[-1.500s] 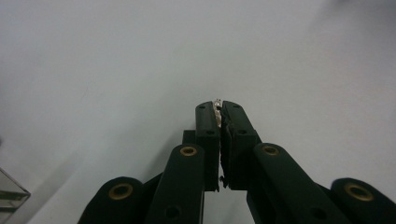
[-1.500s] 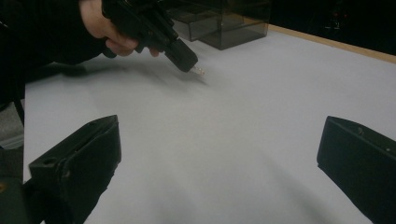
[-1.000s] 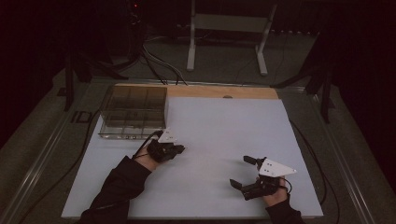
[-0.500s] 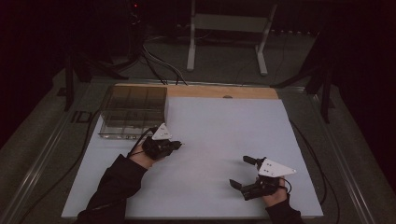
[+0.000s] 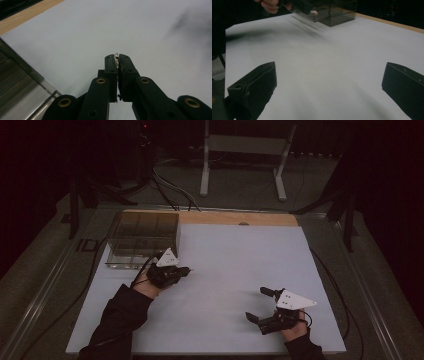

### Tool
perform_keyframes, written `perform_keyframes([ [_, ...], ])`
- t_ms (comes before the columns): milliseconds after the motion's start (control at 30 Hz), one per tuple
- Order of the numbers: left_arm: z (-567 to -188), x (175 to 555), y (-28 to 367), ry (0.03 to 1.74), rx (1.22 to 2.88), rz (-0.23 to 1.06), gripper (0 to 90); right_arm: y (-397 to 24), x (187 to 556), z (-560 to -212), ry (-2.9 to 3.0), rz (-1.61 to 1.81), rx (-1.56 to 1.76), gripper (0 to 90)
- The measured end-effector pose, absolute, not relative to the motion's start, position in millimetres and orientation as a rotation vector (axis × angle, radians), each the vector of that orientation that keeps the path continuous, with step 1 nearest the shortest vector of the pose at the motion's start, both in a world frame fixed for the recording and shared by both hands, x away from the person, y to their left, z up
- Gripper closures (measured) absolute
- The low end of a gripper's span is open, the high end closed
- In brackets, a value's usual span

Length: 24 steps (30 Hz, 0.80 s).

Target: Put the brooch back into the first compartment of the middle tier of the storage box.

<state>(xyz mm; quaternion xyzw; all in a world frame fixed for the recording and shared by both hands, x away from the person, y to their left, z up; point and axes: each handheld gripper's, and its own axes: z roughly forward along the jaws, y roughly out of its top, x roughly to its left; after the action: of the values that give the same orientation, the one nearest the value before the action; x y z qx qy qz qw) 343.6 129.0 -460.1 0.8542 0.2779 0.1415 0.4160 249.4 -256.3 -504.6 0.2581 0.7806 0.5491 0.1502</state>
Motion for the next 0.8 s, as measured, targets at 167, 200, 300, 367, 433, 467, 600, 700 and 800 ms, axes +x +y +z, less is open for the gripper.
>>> perform_keyframes([
  [167, -457, 344, 135, 0.710, 2.134, 0.367, 87.5, -256, 249, -505, 2.243, 1.578, 0.739, 0.0],
  [200, -455, 344, 136, 0.712, 2.130, 0.368, 87.5, -256, 249, -505, 2.243, 1.578, 0.739, 0.0],
  [300, -452, 343, 140, 0.721, 2.120, 0.380, 87.5, -256, 250, -505, 2.240, 1.580, 0.743, 0.0],
  [367, -450, 343, 143, 0.723, 2.115, 0.386, 87.5, -256, 249, -504, 2.242, 1.580, 0.743, 0.0],
  [433, -449, 344, 145, 0.739, 2.101, 0.392, 87.5, -256, 250, -504, 2.240, 1.581, 0.744, 0.0],
  [467, -448, 344, 147, 0.745, 2.098, 0.396, 87.5, -256, 250, -504, 2.240, 1.581, 0.744, 0.0],
  [600, -444, 344, 152, 0.750, 2.085, 0.407, 87.5, -256, 249, -504, 2.242, 1.578, 0.741, 0.0],
  [700, -441, 343, 158, 0.763, 2.075, 0.419, 87.4, -256, 250, -505, 2.242, 1.579, 0.746, 0.0],
  [800, -438, 344, 163, 0.774, 2.060, 0.433, 87.5, -256, 250, -504, 2.239, 1.579, 0.743, 0.0],
])
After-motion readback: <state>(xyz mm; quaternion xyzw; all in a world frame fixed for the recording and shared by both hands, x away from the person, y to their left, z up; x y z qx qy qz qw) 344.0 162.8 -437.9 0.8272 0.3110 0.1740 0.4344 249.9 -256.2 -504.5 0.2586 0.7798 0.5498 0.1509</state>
